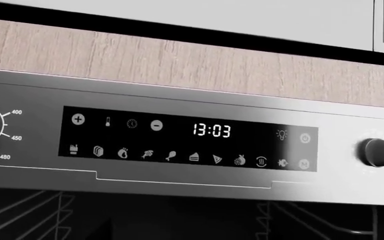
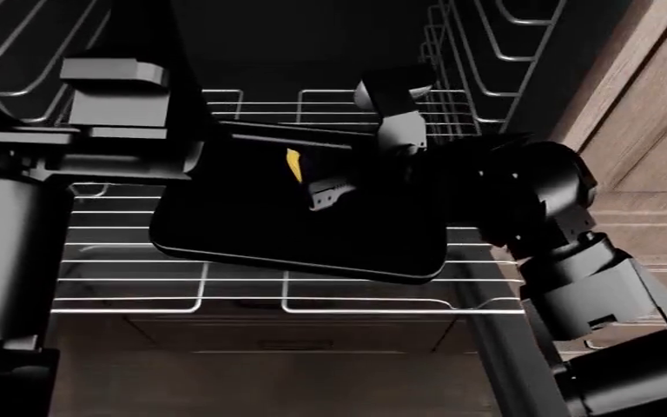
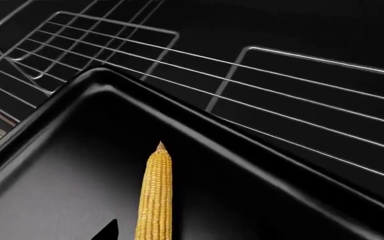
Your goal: Pick the corn from the oven and place it on the plate on the counter.
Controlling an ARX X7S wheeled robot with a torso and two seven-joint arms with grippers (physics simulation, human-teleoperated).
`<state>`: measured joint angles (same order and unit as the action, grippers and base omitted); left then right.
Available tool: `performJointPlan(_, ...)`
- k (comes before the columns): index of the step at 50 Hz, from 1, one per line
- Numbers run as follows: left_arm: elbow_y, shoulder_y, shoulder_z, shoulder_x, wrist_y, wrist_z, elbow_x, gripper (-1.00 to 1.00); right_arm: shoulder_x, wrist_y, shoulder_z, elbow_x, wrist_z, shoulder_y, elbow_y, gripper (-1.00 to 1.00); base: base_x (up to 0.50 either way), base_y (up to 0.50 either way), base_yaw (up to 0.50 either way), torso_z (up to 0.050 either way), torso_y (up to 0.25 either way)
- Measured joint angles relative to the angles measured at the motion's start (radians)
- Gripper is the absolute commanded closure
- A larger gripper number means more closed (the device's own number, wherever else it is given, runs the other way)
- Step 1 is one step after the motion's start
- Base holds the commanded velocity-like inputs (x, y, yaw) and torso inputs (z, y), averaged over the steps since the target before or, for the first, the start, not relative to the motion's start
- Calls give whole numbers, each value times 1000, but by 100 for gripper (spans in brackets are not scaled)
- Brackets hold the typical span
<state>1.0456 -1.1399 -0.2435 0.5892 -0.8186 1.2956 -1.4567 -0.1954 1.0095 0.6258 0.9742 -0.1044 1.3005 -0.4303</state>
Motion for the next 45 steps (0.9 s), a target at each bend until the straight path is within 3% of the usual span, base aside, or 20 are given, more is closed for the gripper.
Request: performJointPlan(45,0,-64,-332,200,373,41,132,-100,37,142,120,-2,1,92,-21,-100,0,0,0,0,0)
